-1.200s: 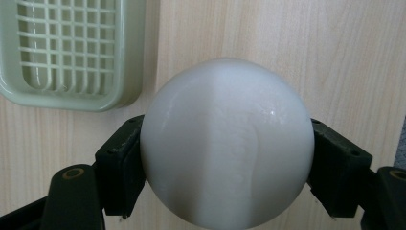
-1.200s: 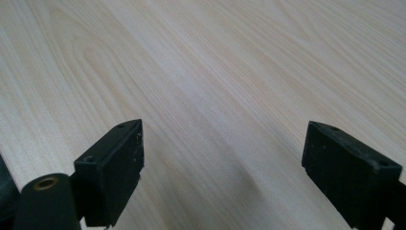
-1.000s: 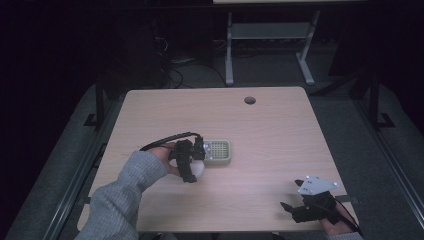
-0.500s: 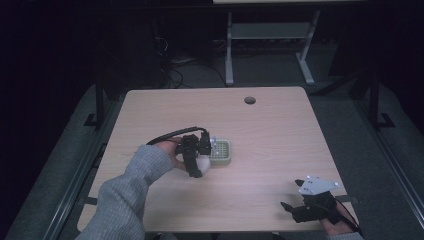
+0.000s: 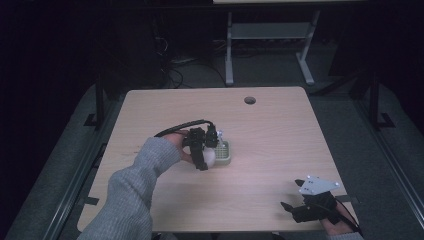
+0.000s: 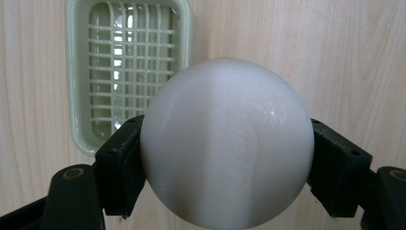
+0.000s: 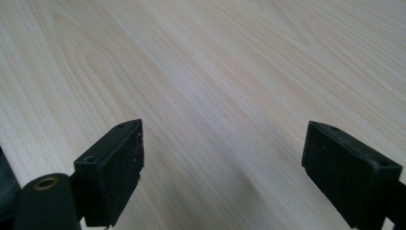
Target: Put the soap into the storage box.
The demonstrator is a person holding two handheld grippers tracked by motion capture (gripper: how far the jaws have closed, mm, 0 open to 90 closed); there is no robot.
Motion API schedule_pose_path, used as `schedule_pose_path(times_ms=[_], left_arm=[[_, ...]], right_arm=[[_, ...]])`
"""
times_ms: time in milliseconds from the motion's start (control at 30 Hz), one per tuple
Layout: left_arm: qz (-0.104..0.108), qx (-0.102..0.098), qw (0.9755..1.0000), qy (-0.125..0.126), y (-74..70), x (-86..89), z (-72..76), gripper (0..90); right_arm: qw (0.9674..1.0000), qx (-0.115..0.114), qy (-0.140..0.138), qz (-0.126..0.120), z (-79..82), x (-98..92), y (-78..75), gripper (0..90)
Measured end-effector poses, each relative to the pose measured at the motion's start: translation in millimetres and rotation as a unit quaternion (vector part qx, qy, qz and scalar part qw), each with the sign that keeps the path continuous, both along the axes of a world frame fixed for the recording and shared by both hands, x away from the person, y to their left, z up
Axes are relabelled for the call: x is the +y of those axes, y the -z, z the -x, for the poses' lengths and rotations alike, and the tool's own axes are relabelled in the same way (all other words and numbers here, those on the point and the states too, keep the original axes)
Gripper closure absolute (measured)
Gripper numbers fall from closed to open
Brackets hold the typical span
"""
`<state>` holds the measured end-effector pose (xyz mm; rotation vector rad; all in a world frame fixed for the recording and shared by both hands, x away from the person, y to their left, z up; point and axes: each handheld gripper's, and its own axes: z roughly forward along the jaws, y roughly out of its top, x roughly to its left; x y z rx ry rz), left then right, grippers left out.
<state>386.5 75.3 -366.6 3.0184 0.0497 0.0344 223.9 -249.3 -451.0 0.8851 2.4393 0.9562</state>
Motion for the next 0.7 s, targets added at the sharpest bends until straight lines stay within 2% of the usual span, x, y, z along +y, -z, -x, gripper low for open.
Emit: schedule_pose_path(times_ms=[200,533,700], left_arm=[[0.004,0.000,1.0000,-0.003,1.3,-3.8,-7.7,24.2],[-0.001,-0.002,1.0000,-0.002,3.1,-12.1,-18.8,24.2],[0.008,-0.001,1.0000,-0.005,3.9,-15.9,-23.4,24.2]], right_arm=[[1.0000,-0.001,0.001,-0.001,-0.1,-0.4,0.0,13.9],[1.0000,-0.001,0.002,-0.003,0.0,-0.6,-0.1,13.9],[1.0000,0.002,0.002,-0.006,0.5,-0.1,-0.2,13.9]])
